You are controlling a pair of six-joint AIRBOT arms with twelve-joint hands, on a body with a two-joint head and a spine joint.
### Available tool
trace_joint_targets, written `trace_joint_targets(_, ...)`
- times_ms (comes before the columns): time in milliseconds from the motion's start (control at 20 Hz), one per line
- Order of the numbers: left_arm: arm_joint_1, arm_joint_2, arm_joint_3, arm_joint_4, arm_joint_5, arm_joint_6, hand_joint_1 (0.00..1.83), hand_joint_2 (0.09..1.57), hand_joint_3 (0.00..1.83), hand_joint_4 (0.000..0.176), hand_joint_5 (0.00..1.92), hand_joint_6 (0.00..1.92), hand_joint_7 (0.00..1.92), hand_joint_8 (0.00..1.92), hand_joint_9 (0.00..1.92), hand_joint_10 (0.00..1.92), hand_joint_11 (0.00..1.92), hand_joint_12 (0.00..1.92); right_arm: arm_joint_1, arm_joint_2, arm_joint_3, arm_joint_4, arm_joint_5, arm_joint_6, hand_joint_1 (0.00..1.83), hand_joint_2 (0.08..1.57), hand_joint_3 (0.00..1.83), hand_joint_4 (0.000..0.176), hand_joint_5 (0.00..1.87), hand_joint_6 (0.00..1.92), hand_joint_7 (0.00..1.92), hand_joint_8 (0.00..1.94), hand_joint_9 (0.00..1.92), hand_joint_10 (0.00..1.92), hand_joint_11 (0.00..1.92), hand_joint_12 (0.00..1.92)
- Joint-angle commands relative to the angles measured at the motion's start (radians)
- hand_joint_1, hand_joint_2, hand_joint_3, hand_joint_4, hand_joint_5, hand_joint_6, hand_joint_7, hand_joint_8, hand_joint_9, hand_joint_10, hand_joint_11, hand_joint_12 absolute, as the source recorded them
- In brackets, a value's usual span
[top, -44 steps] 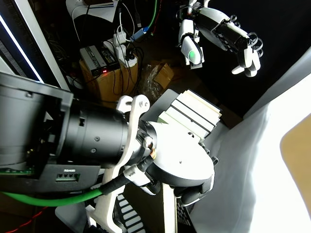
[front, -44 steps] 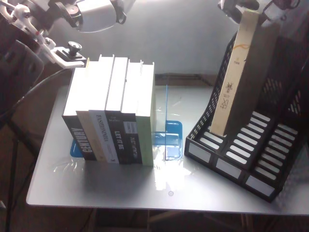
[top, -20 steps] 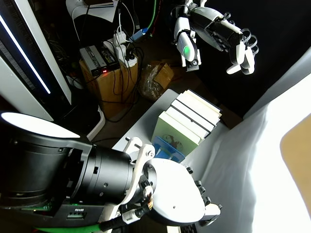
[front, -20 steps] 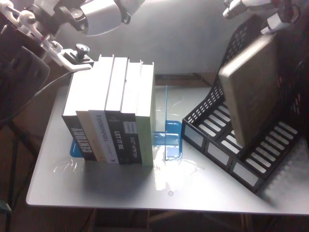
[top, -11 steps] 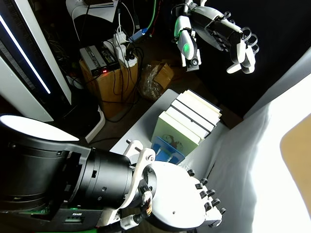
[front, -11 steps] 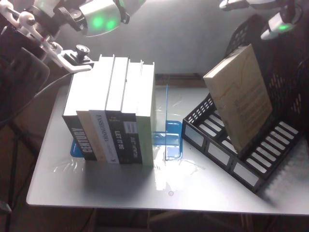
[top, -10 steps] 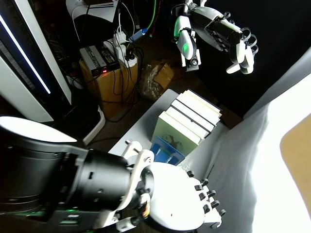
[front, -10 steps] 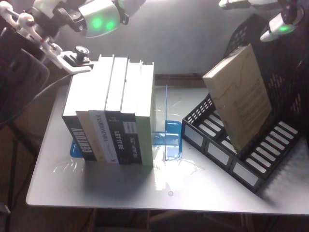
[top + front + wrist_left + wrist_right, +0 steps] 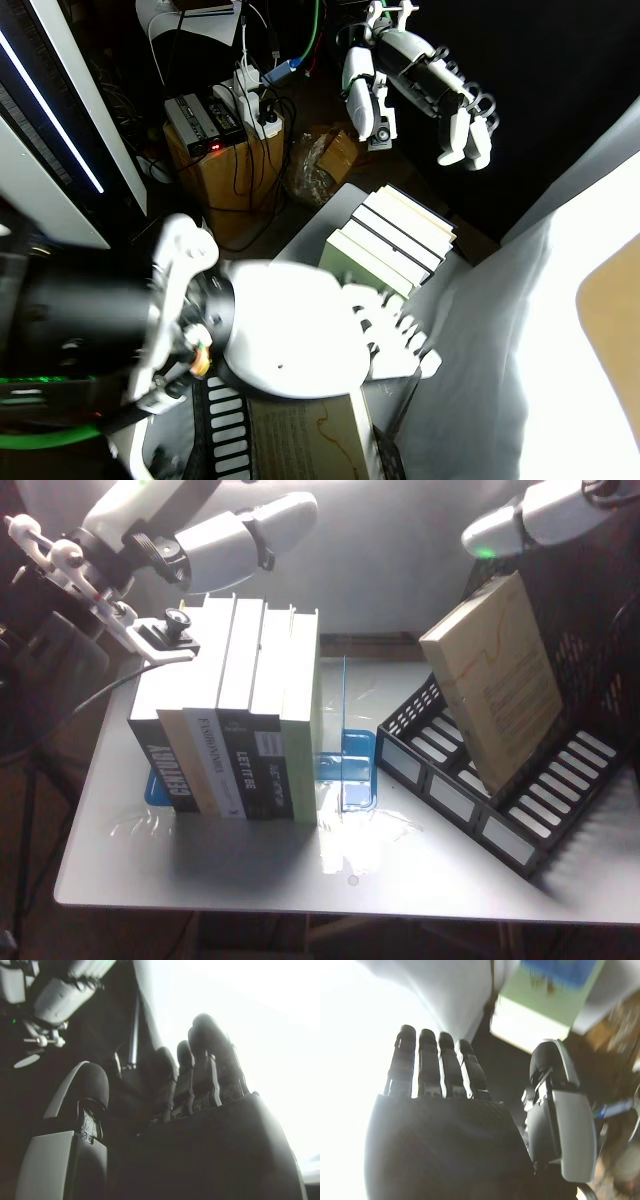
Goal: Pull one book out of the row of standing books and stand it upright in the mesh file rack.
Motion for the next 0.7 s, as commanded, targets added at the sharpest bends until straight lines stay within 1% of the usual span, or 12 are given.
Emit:
trace_joint_targets(0,-0.003,0.007,-0.005,-0.014,-0.114,-0.011,0.56,1.35,0.08,0.030,0.00,0.58,0.00,0.47,0.00,0.69,0.00,1.92,-0.014,0.016,0.003,0.146,0.076,-0.049,0.30,1.27,0.02,0.000,0.00,0.00,0.00,0.00,0.00,0.00,0.00,0.00)
trace_joint_targets(50,0.002,0.007,-0.009,-0.014,-0.115,-0.012,0.57,1.35,0.07,0.033,0.00,0.55,0.02,0.47,0.00,0.76,0.00,1.92,-0.035,0.029,-0.007,0.286,0.134,-0.104,0.38,1.25,0.01,0.011,0.00,0.00,0.00,0.00,0.00,0.00,0.00,0.00)
trace_joint_targets(100,0.005,0.007,-0.011,-0.014,-0.119,-0.012,0.54,1.36,0.07,0.033,0.00,0.45,0.00,0.39,0.00,0.53,0.00,1.92,-0.051,0.044,-0.024,0.379,0.177,-0.150,0.30,1.31,0.00,0.043,0.00,0.00,0.00,0.00,0.00,0.00,0.00,0.18)
trace_joint_targets(150,0.008,0.007,-0.014,-0.014,-0.121,-0.011,0.53,1.37,0.06,0.026,0.00,0.43,0.00,0.35,0.00,0.33,0.00,1.92,-0.063,0.058,-0.041,0.435,0.200,-0.187,0.25,1.29,0.00,0.073,0.00,0.00,0.00,0.00,0.00,0.00,0.00,0.01)
trace_joint_targets(200,0.012,0.008,-0.018,-0.011,-0.122,-0.011,0.52,1.36,0.05,0.059,0.00,0.43,0.00,0.22,0.00,0.18,0.00,1.92,-0.071,0.072,-0.061,0.476,0.226,-0.214,0.27,1.26,0.00,0.074,0.00,0.00,0.00,0.00,0.00,0.00,0.00,0.00)
trace_joint_targets(300,0.023,0.013,-0.025,-0.010,-0.125,-0.010,0.46,1.36,0.04,0.042,0.00,0.37,0.00,0.04,0.00,0.02,0.00,1.92,-0.082,0.098,-0.100,0.503,0.251,-0.240,0.28,1.25,0.00,0.068,0.00,0.00,0.00,0.00,0.00,0.00,0.00,0.00)
trace_joint_targets(350,0.027,0.014,-0.029,-0.009,-0.125,-0.010,0.46,1.36,0.04,0.045,0.00,0.37,0.00,0.01,0.00,0.00,0.00,1.92,-0.094,0.108,-0.112,0.517,0.268,-0.241,0.25,1.25,0.00,0.055,0.00,0.00,0.00,0.00,0.00,0.00,0.00,0.00)
trace_joint_targets(400,0.029,0.014,-0.031,-0.007,-0.124,-0.010,0.47,1.36,0.03,0.049,0.00,0.37,0.00,0.00,0.00,0.00,0.00,1.92,-0.102,0.111,-0.116,0.526,0.277,-0.241,0.19,1.25,0.00,0.050,0.00,0.00,0.00,0.00,0.00,0.00,0.00,0.00)
trace_joint_targets(450,0.033,0.015,-0.034,-0.006,-0.123,-0.010,0.48,1.36,0.03,0.044,0.00,0.36,0.01,0.01,0.00,0.00,0.00,1.92,-0.112,0.112,-0.118,0.536,0.286,-0.241,0.21,1.25,0.00,0.070,0.00,0.00,0.00,0.00,0.00,0.00,0.00,0.00)
trace_joint_targets(500,0.039,0.016,-0.036,-0.005,-0.123,-0.010,0.50,1.35,0.03,0.043,0.00,0.34,0.02,0.01,0.00,0.00,0.00,1.92,-0.119,0.112,-0.119,0.542,0.290,-0.241,0.21,1.21,0.00,0.070,0.00,0.00,0.00,0.00,0.00,0.00,0.00,0.00)
trace_joint_targets(550,0.045,0.017,-0.039,-0.005,-0.123,-0.011,0.48,1.34,0.02,0.049,0.00,0.32,0.02,0.01,0.00,0.00,0.00,1.92,-0.130,0.111,-0.118,0.552,0.295,-0.241,0.20,1.21,0.00,0.053,0.00,0.00,0.00,0.00,0.00,0.00,0.00,0.00)
trace_joint_targets(650,0.052,0.020,-0.043,-0.003,-0.118,-0.011,0.48,1.34,0.02,0.028,0.00,0.29,0.01,0.00,0.00,0.00,0.00,1.92,-0.141,0.112,-0.118,0.561,0.296,-0.241,0.21,1.23,0.00,0.041,0.00,0.00,0.00,0.00,0.00,0.00,0.00,0.00)
